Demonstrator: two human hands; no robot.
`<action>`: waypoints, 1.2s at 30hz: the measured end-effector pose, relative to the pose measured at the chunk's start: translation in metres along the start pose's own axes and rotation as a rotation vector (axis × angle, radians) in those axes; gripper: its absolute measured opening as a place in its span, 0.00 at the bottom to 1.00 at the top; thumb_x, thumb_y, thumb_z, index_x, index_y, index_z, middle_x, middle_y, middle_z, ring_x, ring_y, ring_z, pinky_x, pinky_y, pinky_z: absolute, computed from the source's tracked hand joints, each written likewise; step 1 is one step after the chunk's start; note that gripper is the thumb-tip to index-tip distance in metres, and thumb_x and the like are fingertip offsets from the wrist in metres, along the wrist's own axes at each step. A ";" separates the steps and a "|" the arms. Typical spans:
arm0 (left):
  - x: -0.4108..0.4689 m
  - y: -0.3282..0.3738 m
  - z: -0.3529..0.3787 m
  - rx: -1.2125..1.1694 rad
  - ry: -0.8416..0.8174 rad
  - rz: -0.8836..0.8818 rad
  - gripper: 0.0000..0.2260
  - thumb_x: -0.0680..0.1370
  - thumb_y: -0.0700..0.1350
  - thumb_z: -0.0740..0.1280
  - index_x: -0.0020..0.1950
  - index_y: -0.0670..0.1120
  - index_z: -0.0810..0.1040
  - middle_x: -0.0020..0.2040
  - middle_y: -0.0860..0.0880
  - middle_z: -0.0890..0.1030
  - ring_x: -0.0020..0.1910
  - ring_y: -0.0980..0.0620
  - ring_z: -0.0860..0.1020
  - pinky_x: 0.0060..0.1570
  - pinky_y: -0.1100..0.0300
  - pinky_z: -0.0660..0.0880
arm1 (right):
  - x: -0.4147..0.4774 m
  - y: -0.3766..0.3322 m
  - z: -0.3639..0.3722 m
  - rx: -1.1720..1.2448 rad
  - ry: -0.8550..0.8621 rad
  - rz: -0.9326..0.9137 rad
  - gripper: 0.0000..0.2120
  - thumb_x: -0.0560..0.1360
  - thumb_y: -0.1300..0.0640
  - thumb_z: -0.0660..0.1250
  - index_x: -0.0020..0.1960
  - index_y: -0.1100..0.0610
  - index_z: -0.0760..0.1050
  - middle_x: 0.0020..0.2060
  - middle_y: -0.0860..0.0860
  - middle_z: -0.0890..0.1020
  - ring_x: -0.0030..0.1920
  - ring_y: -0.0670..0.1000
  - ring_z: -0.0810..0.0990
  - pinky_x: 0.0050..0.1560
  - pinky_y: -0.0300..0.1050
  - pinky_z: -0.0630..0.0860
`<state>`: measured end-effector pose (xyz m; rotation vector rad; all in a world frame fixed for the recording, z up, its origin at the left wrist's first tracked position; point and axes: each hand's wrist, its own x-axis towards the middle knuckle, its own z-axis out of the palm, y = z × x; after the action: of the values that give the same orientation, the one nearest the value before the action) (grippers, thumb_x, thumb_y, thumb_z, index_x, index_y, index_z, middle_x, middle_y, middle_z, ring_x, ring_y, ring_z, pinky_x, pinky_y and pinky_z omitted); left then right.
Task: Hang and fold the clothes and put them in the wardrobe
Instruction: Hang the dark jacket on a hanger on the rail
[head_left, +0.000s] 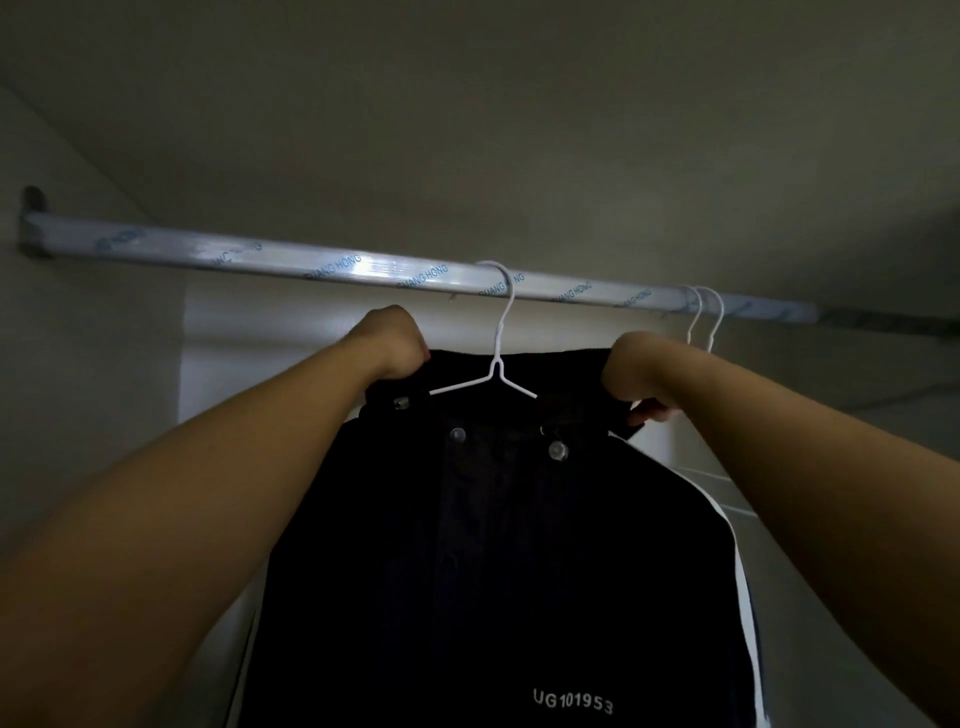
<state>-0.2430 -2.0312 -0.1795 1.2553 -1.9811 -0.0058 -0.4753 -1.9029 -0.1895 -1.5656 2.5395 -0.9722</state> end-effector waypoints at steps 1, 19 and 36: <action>0.001 0.003 0.001 0.017 0.041 -0.002 0.11 0.76 0.39 0.68 0.56 0.45 0.85 0.58 0.45 0.83 0.56 0.44 0.81 0.61 0.53 0.78 | -0.001 -0.004 0.002 0.014 0.000 -0.001 0.08 0.81 0.65 0.60 0.57 0.67 0.73 0.53 0.63 0.80 0.43 0.58 0.84 0.36 0.47 0.83; -0.004 -0.001 -0.026 0.518 -0.120 -0.137 0.01 0.74 0.38 0.69 0.44 0.41 0.78 0.42 0.44 0.80 0.39 0.47 0.83 0.44 0.55 0.79 | -0.012 -0.011 -0.011 -0.280 -0.001 0.087 0.11 0.84 0.62 0.56 0.48 0.68 0.71 0.36 0.58 0.78 0.32 0.52 0.77 0.49 0.47 0.80; -0.014 -0.033 -0.010 -0.145 -0.341 -0.306 0.10 0.73 0.35 0.64 0.44 0.44 0.84 0.50 0.45 0.82 0.42 0.47 0.80 0.37 0.59 0.77 | -0.044 0.015 -0.010 0.056 -0.200 0.053 0.14 0.80 0.59 0.57 0.56 0.67 0.77 0.50 0.65 0.81 0.47 0.66 0.85 0.52 0.62 0.82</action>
<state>-0.2088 -2.0336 -0.1940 1.5257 -2.0023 -0.5372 -0.4683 -1.8572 -0.2021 -1.4906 2.3853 -0.8280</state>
